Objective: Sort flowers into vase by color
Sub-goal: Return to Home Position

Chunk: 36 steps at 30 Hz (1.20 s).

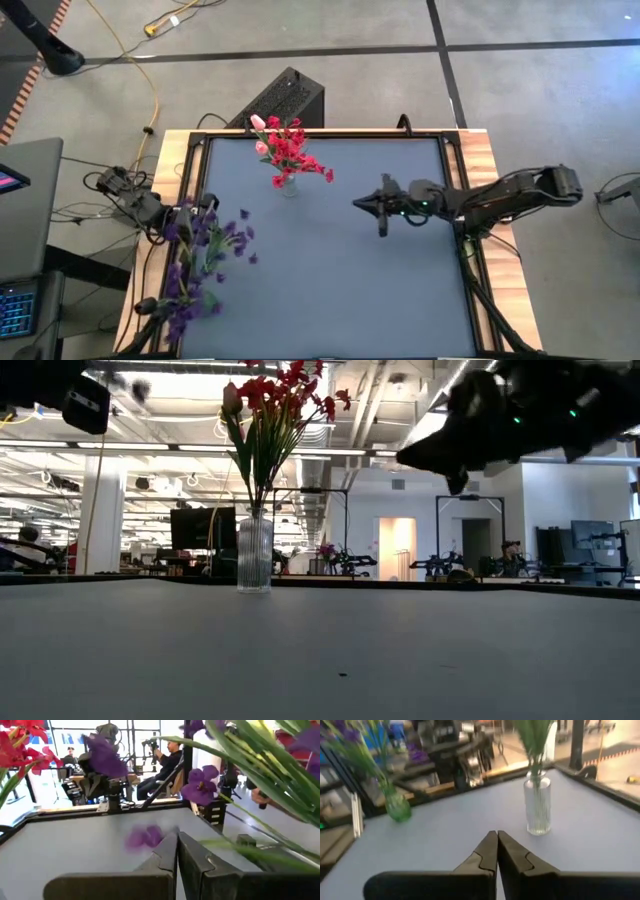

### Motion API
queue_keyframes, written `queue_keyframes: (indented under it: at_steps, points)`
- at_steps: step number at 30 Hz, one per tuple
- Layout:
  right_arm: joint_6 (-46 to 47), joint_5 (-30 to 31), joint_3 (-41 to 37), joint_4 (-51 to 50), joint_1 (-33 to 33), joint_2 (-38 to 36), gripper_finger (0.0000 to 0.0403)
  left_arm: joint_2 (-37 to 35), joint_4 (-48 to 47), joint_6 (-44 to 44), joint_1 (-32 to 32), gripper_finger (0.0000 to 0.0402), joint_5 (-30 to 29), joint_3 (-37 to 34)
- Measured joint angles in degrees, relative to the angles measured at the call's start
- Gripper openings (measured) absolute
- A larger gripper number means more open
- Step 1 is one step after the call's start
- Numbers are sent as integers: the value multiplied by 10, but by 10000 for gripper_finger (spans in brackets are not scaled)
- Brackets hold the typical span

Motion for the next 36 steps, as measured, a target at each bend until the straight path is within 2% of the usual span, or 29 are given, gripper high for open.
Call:
queue_keyframes:
  at_steps: [4,10,15,20,27,31,36]
  points:
    - [2,2,-61,96,0,-4,26,0,3,-25,0,0,-1,-11]
    - [11,4,-120,158,4,-4,16,0,14,-54,0,0,-7,-43]
    - [16,22,-144,172,21,-4,32,0,0,-62,0,0,-12,-43]
    - [12,37,-165,186,27,-4,20,0,-43,-96,0,0,-15,-43]
    - [11,39,-213,270,27,-4,26,0,-32,-97,0,0,-15,-43]
    - [6,39,-219,270,26,-4,23,1,-28,-92,0,0,-33,-44]
    - [-34,43,-219,271,25,-4,24,3,4,-94,0,0,-49,-77]
